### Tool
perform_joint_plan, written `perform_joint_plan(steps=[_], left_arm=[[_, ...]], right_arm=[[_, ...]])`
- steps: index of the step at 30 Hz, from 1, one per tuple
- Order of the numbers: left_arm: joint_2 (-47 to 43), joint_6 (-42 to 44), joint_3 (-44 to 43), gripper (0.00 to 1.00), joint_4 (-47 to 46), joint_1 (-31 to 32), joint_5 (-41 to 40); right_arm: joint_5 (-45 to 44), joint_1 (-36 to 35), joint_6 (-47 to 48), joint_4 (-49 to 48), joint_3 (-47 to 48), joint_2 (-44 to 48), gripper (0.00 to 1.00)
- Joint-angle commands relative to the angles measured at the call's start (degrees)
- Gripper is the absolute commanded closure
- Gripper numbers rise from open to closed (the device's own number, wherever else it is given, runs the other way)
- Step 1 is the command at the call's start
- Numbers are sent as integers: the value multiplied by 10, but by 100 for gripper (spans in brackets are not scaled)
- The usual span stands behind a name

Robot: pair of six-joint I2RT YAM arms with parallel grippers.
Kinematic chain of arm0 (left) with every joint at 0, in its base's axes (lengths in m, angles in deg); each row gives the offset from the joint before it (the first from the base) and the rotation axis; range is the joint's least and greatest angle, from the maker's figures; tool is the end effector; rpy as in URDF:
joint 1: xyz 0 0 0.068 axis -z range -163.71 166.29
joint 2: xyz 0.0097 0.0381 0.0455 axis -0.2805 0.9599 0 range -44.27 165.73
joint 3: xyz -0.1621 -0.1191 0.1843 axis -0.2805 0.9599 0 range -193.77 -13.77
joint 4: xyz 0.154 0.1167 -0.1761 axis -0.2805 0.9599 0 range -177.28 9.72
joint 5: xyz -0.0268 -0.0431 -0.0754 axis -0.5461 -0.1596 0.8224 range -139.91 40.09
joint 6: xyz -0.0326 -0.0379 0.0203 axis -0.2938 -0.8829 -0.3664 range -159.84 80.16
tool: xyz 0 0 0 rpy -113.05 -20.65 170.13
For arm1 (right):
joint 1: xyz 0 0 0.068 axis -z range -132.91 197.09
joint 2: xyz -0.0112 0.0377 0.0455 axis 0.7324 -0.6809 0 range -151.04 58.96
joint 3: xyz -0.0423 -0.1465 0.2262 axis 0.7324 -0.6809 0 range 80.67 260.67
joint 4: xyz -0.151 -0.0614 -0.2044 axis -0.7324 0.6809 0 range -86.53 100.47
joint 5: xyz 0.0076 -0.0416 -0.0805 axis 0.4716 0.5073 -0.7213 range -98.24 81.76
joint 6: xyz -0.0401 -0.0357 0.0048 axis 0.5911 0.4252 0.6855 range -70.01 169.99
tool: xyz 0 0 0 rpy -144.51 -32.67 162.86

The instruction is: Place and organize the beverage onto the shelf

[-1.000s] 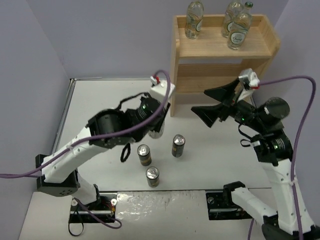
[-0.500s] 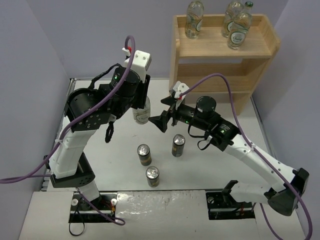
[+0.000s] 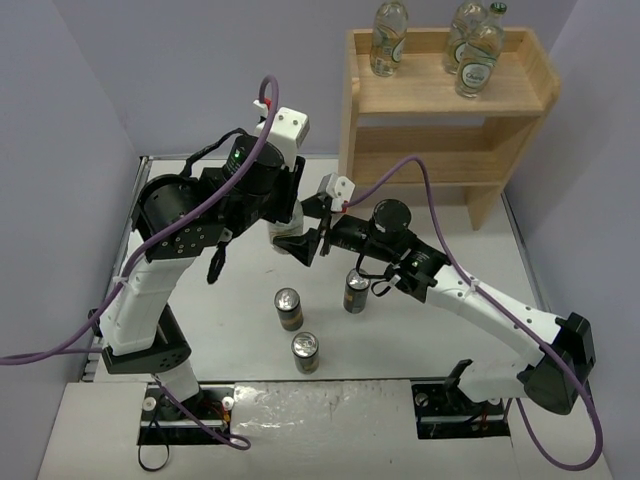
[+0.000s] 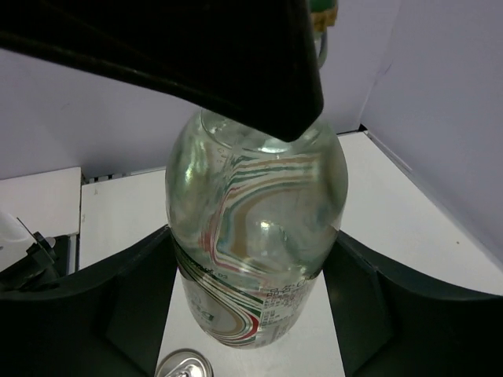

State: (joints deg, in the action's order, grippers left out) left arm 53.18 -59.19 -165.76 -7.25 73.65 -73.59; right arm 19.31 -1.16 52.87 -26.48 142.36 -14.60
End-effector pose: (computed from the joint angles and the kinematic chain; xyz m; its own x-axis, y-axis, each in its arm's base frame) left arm 0.1435 -0.1976 0.5637 -0.4098 0.0771 -0.9089 0.4662 0.8742 -0.1360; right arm 0.1860 0.2331 0.4079 0.2543 0.2180 -0.9422 -0.9427 0.2737 -0.1910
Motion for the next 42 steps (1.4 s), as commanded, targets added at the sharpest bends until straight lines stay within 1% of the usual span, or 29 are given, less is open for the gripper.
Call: perform_joint_plan(steps=[1, 3, 4, 5, 6, 9, 11, 12, 16, 17, 18, 26, 28, 29, 30, 32, 33, 34, 36, 37, 39, 40, 42], left_arm=[[-24, -2, -21, 98, -55, 0, 3], [-23, -5, -21, 97, -56, -1, 4], [-21, -6, -18, 97, -58, -1, 13], [-21, -6, -18, 98, -60, -1, 17], [-17, -6, -18, 98, -60, -1, 21], [-12, -6, -22, 98, -64, -5, 31], [-9, -6, -29, 98, -63, -8, 37], [-7, -6, -33, 98, -63, -9, 41], [-5, -4, -34, 97, -62, -16, 50], [-5, -4, -33, 98, -62, -17, 52], [-4, -4, -33, 98, -62, -17, 57], [-9, -3, -32, 97, -61, -20, 63], [-9, -2, -31, 98, -62, -21, 68], [-9, -2, -31, 98, -62, -23, 69], [-9, -2, -31, 98, -62, -23, 68], [-11, -2, -27, 98, -65, -24, 72], [-12, -2, -26, 97, -68, -25, 72], [-13, -1, -25, 97, -70, -25, 75], [-16, 2, -24, 91, -78, -26, 76], [-18, 4, -22, 85, -81, -27, 78], [-20, 5, -17, 78, -90, -30, 78], [-21, 6, -16, 66, -92, -33, 79], [-22, 7, -16, 49, -97, -34, 75]], right_arm=[[27, -4, -6, -82, 3, 0, 37], [43, -4, -5, -80, 10, -4, 44], [53, -4, -5, -78, 13, -10, 52], [63, -5, -7, -78, 17, -12, 52], [69, -5, -15, -83, 21, -15, 49], [77, -6, -17, -88, 25, -20, 48], [72, -5, -20, -93, 23, -20, 43], [68, -5, -20, -90, 26, -22, 42], [63, -6, -22, -91, 26, -26, 42], [65, -5, -24, -94, 26, -26, 40], [65, -6, -27, -95, 27, -30, 35], [72, -5, -29, -94, 36, -40, 34], [86, -5, -39, -94, 40, -43, 32], [96, -5, -46, -93, 45, -47, 36], [114, -5, -52, -97, 46, -48, 44], [130, -6, -59, -116, 45, -49, 69], [144, -5, -59, -116, 50, -51, 100], [151, -5, -60, -119, 52, -52, 100], [156, -5, -71, -132, 49, -48, 100], [157, -6, -74, -146, 48, -48, 100], [157, -5, -76, -151, 50, -42, 100], [157, -5, -76, -157, 52, -40, 100], [152, -5, -78, -164, 53, -34, 100]])
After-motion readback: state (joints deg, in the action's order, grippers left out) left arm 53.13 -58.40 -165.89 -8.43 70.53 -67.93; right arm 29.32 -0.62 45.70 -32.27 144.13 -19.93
